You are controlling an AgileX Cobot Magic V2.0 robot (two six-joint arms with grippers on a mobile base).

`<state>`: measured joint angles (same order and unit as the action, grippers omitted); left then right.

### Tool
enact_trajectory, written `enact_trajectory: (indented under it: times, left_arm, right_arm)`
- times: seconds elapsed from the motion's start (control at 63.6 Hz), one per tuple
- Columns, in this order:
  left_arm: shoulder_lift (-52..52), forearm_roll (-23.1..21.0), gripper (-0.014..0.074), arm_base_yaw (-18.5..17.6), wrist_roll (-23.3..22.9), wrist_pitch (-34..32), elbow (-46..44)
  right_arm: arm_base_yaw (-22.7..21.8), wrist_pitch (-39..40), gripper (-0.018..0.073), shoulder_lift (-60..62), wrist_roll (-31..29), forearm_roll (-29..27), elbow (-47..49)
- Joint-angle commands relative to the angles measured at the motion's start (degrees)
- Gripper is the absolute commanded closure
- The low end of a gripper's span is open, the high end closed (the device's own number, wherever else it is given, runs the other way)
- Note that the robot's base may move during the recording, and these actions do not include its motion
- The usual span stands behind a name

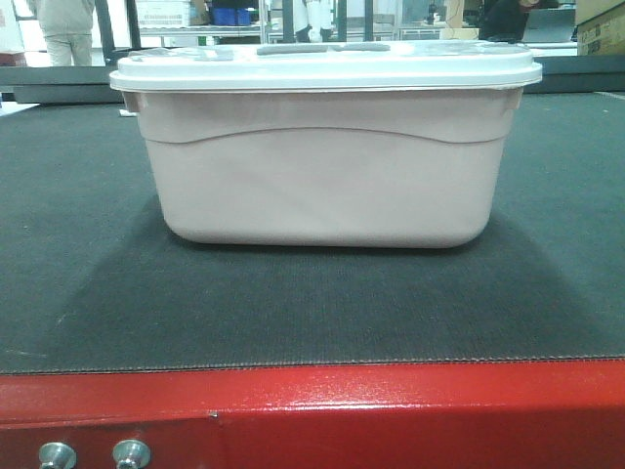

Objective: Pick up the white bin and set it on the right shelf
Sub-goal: 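Move both grippers to the lid rim on opposite ends of the pink bin, then close both grippers on the white lid rim at the bin ends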

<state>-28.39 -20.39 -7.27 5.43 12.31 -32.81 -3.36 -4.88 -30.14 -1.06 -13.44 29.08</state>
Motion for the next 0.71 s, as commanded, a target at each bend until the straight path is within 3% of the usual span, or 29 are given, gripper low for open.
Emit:
enact_trajectory:
  times: [0.0,0.079,0.251,0.346,0.487,0.55,0.692]
  left_arm:
    - [-6.18,-6.93,0.0239,-1.19,-0.42,-1.48,-4.48]
    - [-11.48,-11.18,0.0239,-2.05,-0.42,2.01,-7.95]
    - [-23.08,-12.55,0.0238,-3.03,-0.09,9.3,-17.91]
    - [-29.15,-14.95,0.0238,-3.03,3.08,13.19,-23.34]
    - [-38.43,-28.94,0.0204,-2.52,15.55,19.59,-31.83]
    - [-42.42,-37.92,0.0146,-0.93,22.4,23.81,-35.04]
    - [-50.76,-49.47,0.011,4.32,29.65,34.34,-40.61]
  right_arm:
    - [-0.1,-1.47,-0.0069,-7.2,0.02,-1.26,5.93]
    - [-0.1,-8.34,-0.0074,-12.92,0.02,-5.27,11.53]
    - [-0.1,-21.13,-0.0074,-23.31,0.02,-14.77,23.58]
    - [-0.1,-26.67,-0.0074,-28.66,-0.85,-20.44,29.55]
    - [-0.28,-35.35,-0.0074,-35.9,-8.31,-32.88,37.6]
    - [-0.28,-37.34,-0.0074,-38.79,-10.91,-38.1,39.87]
    - [-1.62,-39.99,-0.0074,-42.63,-15.65,-46.39,42.06]
